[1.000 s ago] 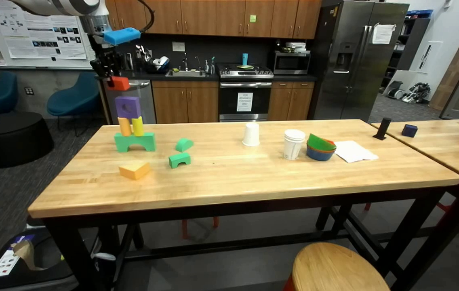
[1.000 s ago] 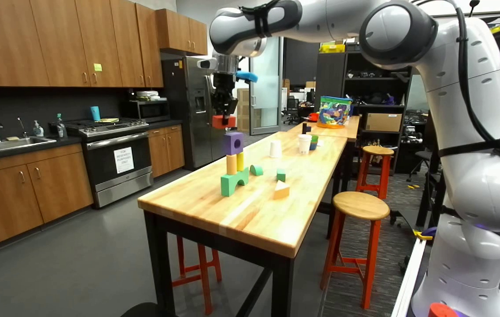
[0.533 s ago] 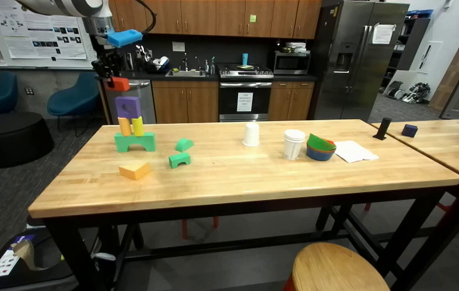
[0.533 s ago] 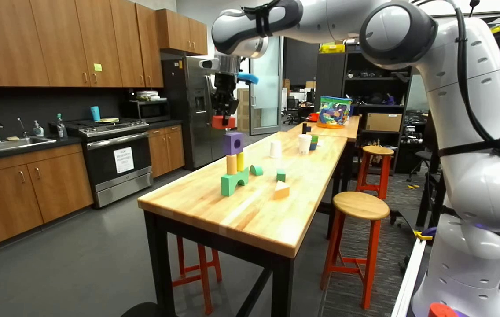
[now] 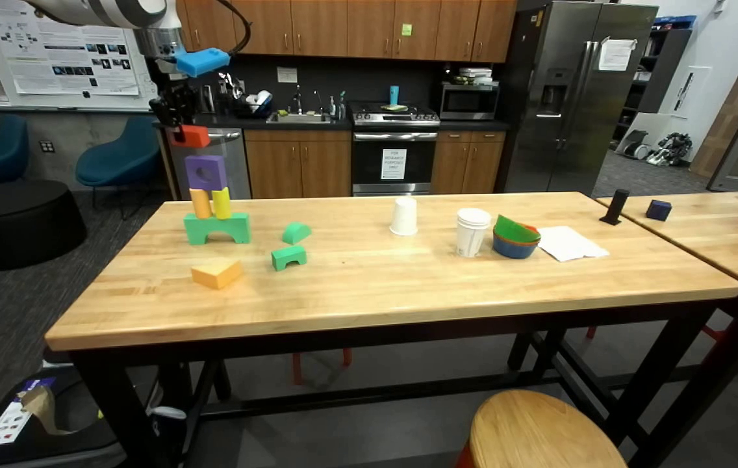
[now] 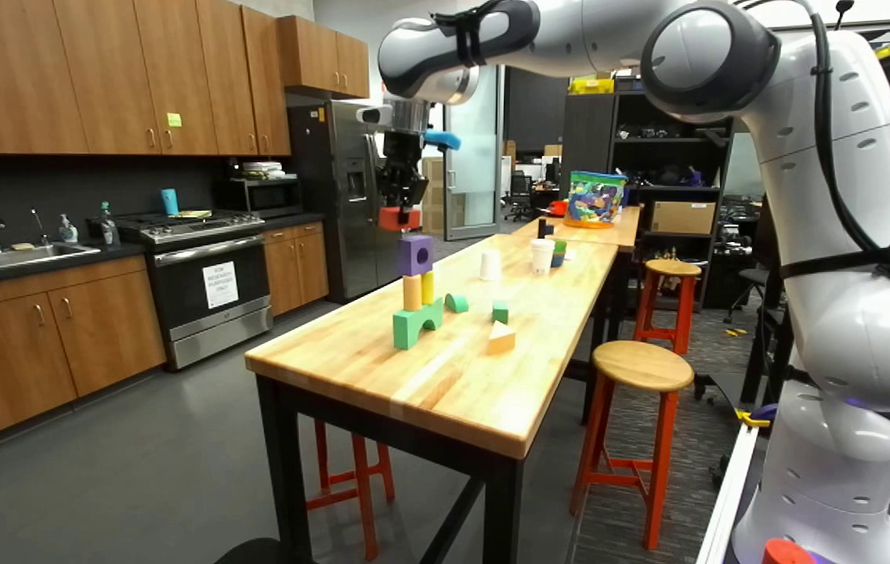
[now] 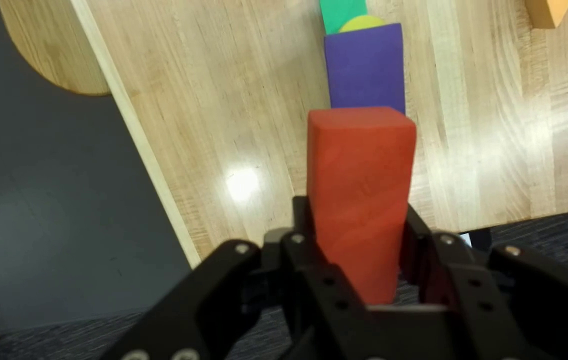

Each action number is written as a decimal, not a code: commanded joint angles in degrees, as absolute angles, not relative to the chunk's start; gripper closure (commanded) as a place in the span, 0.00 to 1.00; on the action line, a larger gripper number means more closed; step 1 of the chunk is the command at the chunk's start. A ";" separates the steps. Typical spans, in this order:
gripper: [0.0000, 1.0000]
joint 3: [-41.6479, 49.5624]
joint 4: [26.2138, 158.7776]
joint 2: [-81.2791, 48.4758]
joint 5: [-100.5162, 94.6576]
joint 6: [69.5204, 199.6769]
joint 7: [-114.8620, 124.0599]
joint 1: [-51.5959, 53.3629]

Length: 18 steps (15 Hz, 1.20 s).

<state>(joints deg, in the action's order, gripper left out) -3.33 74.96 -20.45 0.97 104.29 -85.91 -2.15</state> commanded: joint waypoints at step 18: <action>0.84 -2.31 80.78 -16.86 -1.25 104.59 -87.18 -3.16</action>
